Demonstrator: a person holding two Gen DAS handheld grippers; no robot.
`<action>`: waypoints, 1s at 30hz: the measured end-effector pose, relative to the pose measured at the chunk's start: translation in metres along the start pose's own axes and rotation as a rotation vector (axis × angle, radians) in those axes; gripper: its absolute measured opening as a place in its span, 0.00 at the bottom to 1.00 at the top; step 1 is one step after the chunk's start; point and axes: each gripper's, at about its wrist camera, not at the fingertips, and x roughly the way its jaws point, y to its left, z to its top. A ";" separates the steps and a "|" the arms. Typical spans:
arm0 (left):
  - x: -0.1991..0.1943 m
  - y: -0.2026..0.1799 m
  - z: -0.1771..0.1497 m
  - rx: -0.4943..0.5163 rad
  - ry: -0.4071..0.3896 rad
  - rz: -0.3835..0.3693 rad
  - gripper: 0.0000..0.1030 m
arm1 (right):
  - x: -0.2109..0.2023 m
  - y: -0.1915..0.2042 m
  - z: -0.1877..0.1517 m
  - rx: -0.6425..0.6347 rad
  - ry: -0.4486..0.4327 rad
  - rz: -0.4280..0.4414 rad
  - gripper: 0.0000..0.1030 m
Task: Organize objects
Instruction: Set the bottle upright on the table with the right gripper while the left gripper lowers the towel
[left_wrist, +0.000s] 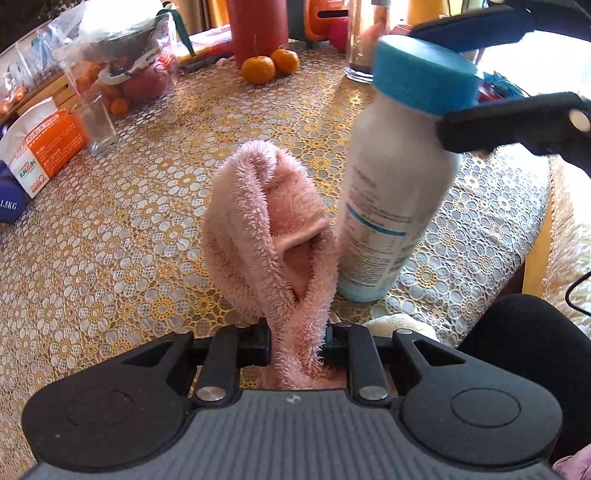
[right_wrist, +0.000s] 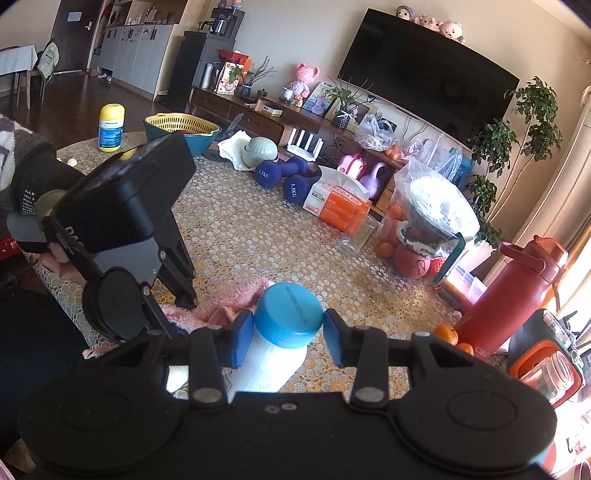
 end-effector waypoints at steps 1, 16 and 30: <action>-0.001 0.004 0.000 -0.007 0.000 0.014 0.19 | 0.000 0.000 0.000 0.001 0.000 -0.001 0.40; -0.011 0.028 -0.008 -0.123 -0.039 0.059 0.44 | 0.000 -0.004 -0.002 0.058 0.006 -0.001 0.47; -0.076 0.025 -0.037 -0.284 -0.250 0.082 0.83 | -0.031 -0.018 -0.030 0.414 -0.079 0.009 0.67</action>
